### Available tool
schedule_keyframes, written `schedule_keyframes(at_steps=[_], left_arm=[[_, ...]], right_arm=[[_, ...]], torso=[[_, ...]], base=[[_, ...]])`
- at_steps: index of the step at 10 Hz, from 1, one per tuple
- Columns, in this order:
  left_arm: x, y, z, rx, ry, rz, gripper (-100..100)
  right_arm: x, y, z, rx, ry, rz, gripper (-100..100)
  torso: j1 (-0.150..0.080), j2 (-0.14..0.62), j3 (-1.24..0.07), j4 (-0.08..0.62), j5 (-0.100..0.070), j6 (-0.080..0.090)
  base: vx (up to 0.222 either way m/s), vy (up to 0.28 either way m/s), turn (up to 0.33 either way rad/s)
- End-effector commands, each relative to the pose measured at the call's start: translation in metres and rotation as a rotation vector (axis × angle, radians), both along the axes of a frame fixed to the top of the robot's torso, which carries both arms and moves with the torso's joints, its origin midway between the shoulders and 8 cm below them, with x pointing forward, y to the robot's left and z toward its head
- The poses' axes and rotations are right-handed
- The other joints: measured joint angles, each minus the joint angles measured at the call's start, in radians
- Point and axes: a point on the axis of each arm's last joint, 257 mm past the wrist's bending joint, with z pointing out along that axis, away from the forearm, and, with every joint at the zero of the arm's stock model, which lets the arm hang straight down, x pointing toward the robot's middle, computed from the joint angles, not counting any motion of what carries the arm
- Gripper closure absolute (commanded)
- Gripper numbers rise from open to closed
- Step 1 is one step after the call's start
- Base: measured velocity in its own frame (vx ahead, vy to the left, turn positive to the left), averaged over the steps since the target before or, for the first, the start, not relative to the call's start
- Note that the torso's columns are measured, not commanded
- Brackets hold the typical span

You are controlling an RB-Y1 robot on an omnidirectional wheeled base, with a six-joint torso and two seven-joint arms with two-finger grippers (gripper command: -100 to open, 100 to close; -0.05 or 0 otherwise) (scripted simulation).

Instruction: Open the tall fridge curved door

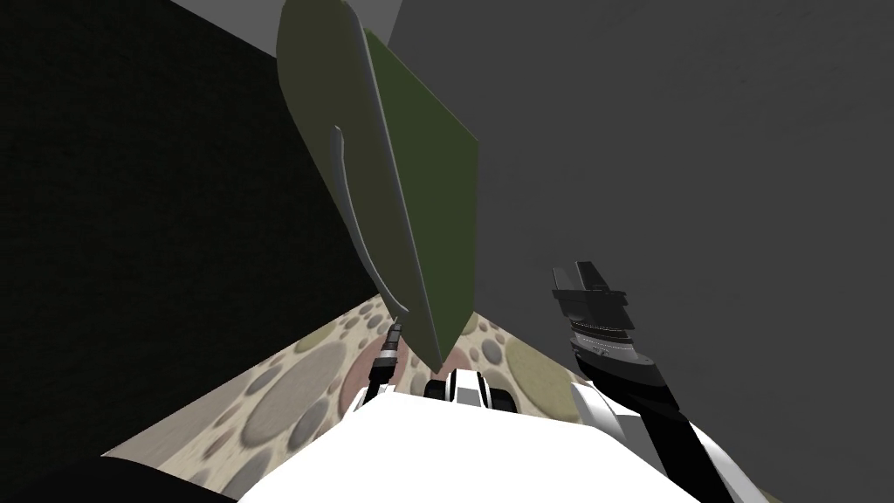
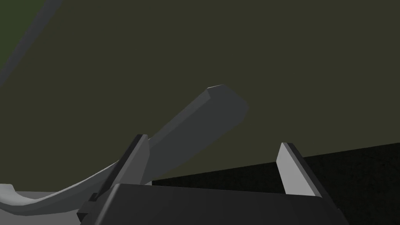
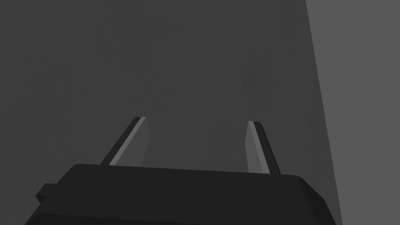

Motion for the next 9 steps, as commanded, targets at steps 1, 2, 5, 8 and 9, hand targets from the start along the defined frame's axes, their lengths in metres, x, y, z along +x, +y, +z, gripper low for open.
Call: schedule_keyframes(at_steps=[1, 2, 5, 8, 9], left_arm=[[0.01, 0.01, 0.008, 0.029, 0.017, -0.001, -100], [0.013, 0.013, 0.01, 0.036, 0.024, 0.0, -100], [0.025, 0.022, 0.018, 0.054, 0.046, 0.006, -100], [0.028, 0.025, 0.021, 0.058, 0.053, 0.008, -100], [0.032, 0.027, 0.023, 0.061, 0.06, 0.011, -100]], right_arm=[[0.0, 0.0, 0.0, 0.0, 0.0, 0.0, 0], [0.0, 0.0, 0.0, 0.0, 0.0, 0.0, 0], [0.0, 0.0, 0.0, 0.0, 0.0, 0.0, 0], [0.0, 0.0, 0.0, 0.0, 0.0, 0.0, 0], [0.0, 0.0, 0.0, 0.0, 0.0, 0.0, 0]], torso=[[0.0, 0.0, 0.0, 0.0, 0.0, 0.0], [-0.001, 0.0, 0.0, 0.002, -0.002, 0.001], [-0.002, 0.0, -0.001, 0.003, -0.003, 0.002], [0.0, -0.002, -0.001, 0.0, 0.0, 0.001], [0.001, -0.001, -0.001, -0.001, 0.001, 0.0]], base=[[-0.037, -0.046, 0.011], [-0.036, -0.043, 0.007], [-0.032, -0.038, 0.01], [-0.005, -0.019, -0.009], [-0.011, -0.027, 0.008]])
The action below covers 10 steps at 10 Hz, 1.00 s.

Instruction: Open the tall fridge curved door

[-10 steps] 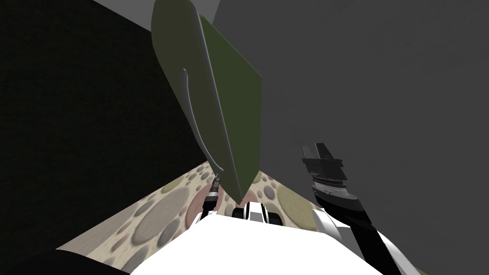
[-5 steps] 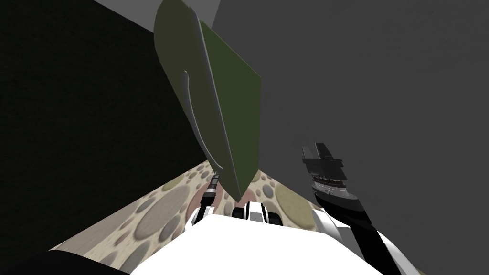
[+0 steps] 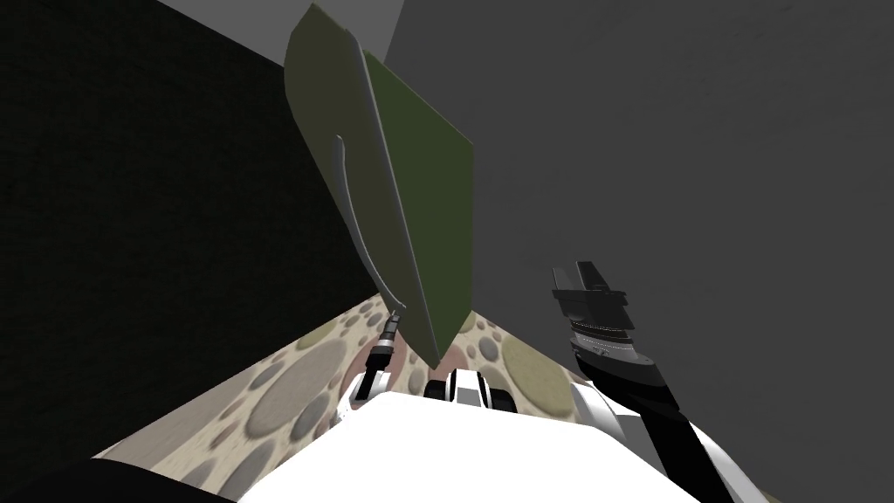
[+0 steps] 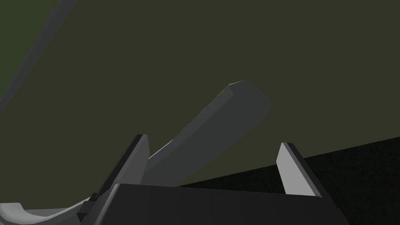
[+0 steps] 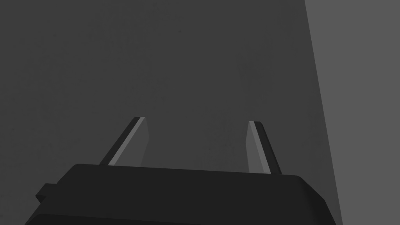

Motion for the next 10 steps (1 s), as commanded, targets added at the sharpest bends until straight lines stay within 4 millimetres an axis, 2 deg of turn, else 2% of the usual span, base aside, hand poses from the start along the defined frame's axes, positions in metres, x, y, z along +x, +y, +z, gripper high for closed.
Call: schedule_keyframes(at_steps=[1, 10], left_arm=[[0.01, 0.006, 0.007, 0.009, 0.018, 0.007, -100], [0.032, 0.031, 0.029, 0.057, 0.076, 0.035, -100]], right_arm=[[0.0, 0.0, 0.0, 0.0, 0.0, 0.0, 0], [0.0, 0.0, 0.0, 0.0, 0.0, 0.0, 0]], torso=[[0.0, 0.001, 0.001, 0.0, 0.0, 0.0], [0.0, 0.001, 0.001, 0.0, 0.0, 0.0]], base=[[-0.028, -0.042, 0.005], [-0.027, -0.037, 0.004]])
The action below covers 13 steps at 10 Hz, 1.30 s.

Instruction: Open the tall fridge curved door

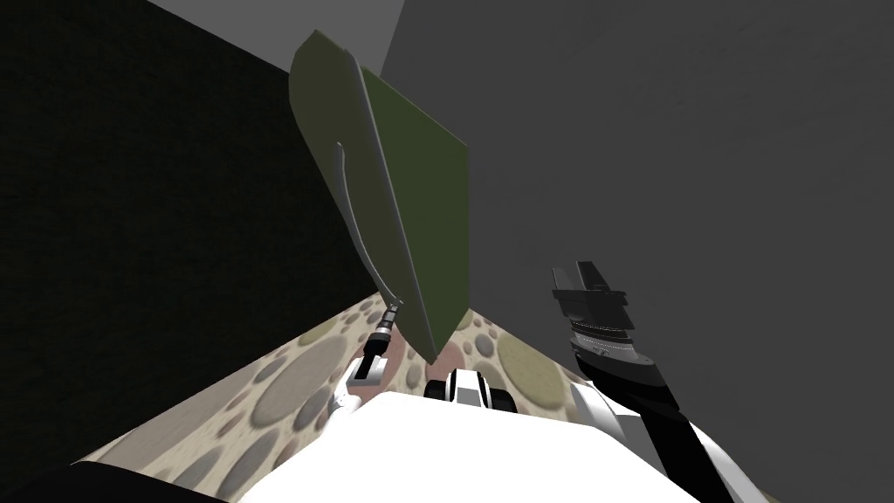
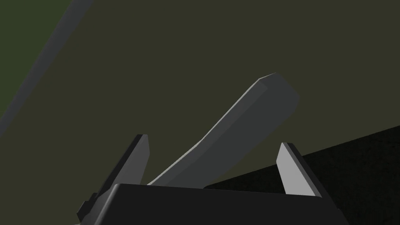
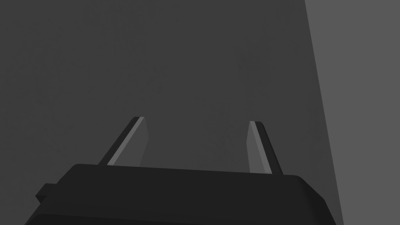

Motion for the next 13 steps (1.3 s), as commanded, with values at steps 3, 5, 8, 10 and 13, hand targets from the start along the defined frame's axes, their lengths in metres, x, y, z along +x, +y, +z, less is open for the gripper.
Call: schedule_keyframes(at_steps=[3, 5, 8, 10, 13], left_arm=[[0.011, 0.021, 0.018, 0.053, 0.031, 0.015, -100], [0.016, 0.031, 0.028, 0.082, 0.045, 0.024, -100], [0.024, 0.047, 0.044, 0.125, 0.069, 0.043, -100], [0.028, 0.056, 0.055, 0.149, 0.083, 0.057, -100], [0.034, 0.069, 0.069, 0.177, 0.104, 0.081, -100]], right_arm=[[0.0, 0.0, 0.0, 0.0, 0.0, 0.0, 0], [0.0, 0.0, 0.0, 0.0, 0.0, 0.0, 0], [0.0, 0.0, 0.0, 0.0, 0.0, 0.0, 0], [0.0, 0.0, 0.0, 0.0, 0.0, 0.0, 0], [0.0, 0.0, 0.0, 0.0, 0.0, 0.0, 0]], torso=[[0.001, 0.0, 0.0, 0.0, 0.0, 0.0], [0.0, 0.0, 0.0, 0.0, 0.0, 0.0], [0.0, 0.001, 0.0, 0.0, 0.0, 0.0], [0.001, 0.0, 0.0, 0.0, 0.0, 0.0], [0.0, 0.0, 0.0, 0.0, 0.0, 0.0]], base=[[-0.026, -0.033, 0.004], [-0.025, -0.042, 0.005], [-0.035, -0.047, 0.005], [-0.035, -0.043, 0.005], [-0.031, -0.04, 0.004]])
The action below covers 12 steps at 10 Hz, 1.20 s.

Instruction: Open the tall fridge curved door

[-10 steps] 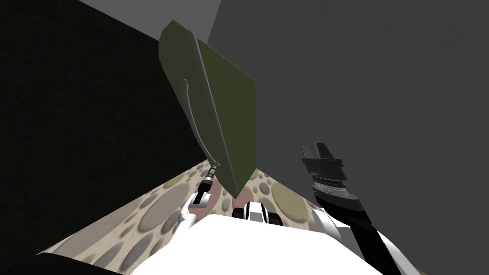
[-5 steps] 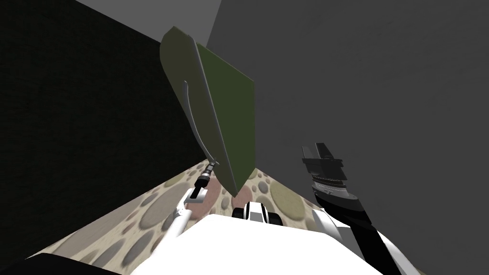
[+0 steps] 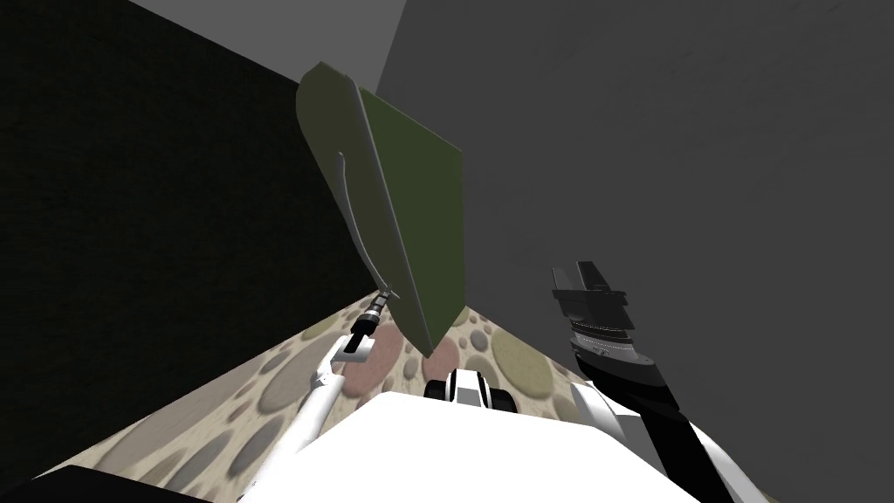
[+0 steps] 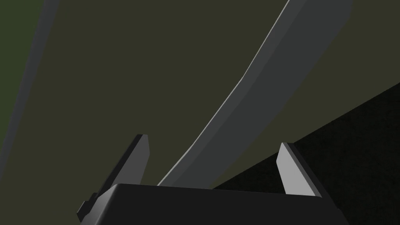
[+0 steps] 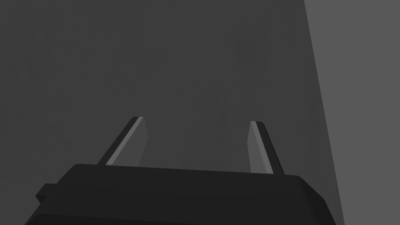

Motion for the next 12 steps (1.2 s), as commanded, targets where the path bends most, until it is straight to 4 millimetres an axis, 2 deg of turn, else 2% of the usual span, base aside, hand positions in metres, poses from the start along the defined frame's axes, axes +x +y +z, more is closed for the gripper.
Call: schedule_keyframes(at_steps=[1, 4, 5, 6, 7, 8, 9, 10, 11, 12], left_arm=[[0.005, 0.01, 0.012, 0.023, 0.017, 0.021, -100], [0.008, 0.019, 0.024, 0.046, 0.029, 0.04, -100], [0.008, 0.017, 0.022, 0.041, 0.025, 0.035, -100], [0.011, 0.024, 0.031, 0.043, 0.027, 0.046, -100], [0.009, 0.02, 0.027, 0.043, 0.025, 0.04, -100], [0.009, 0.021, 0.027, 0.043, 0.026, 0.042, 100], [0.008, 0.012, 0.031, 0.054, 0.019, 0.002, 100], [0.006, 0.002, 0.034, 0.061, 0.01, -0.042, 100], [0.006, 0.002, 0.034, 0.061, 0.01, -0.042, 100], [0.004, -0.009, 0.037, 0.066, 0.004, -0.086, 100]], right_arm=[[0.0, 0.0, 0.0, 0.0, 0.0, 0.0, 0], [0.0, 0.0, 0.0, 0.0, 0.0, 0.0, 0], [0.0, 0.0, 0.0, 0.0, 0.0, 0.0, 0], [0.0, 0.0, 0.0, 0.0, 0.0, 0.0, 0], [0.0, 0.0, 0.0, 0.0, 0.0, 0.0, 0], [0.0, 0.0, 0.0, 0.0, 0.0, 0.0, 0], [0.0, 0.0, 0.0, 0.0, 0.0, 0.0, 0], [0.0, 0.0, 0.0, 0.0, 0.0, 0.0, 0], [0.0, 0.0, 0.0, -0.001, 0.0, 0.0, 0], [0.0, 0.0, 0.0, 0.0, 0.0, 0.0, 0]], torso=[[0.0, 0.0, 0.0, 0.0, 0.0, 0.0], [0.0, 0.0, 0.0, 0.0, 0.0, 0.0], [0.0, 0.0, 0.0, 0.0, 0.0, 0.0], [0.001, 0.0, 0.0, 0.0, 0.0, 0.0], [0.002, -0.004, -0.002, -0.001, 0.0, 0.0], [0.001, -0.002, -0.001, -0.001, 0.0, 0.0], [-0.001, 0.001, 0.001, 0.001, 0.0, 0.001], [0.008, 0.006, 0.004, 0.003, 0.002, 0.0], [0.017, 0.006, 0.004, 0.007, 0.001, -0.002], [0.014, -0.001, -0.001, 0.007, -0.001, -0.002]], base=[[-0.023, -0.043, 0.004], [-0.023, -0.032, 0.003], [-0.01, -0.013, 0.001], [0.069, 0.022, -0.06], [0.045, 0.018, -0.019], [0.005, 0.005, 0.016], [-0.072, 0.138, 0.045], [-0.103, 0.303, 0.044], [-0.106, 0.245, 0.005], [-0.105, 0.186, 0.05]])
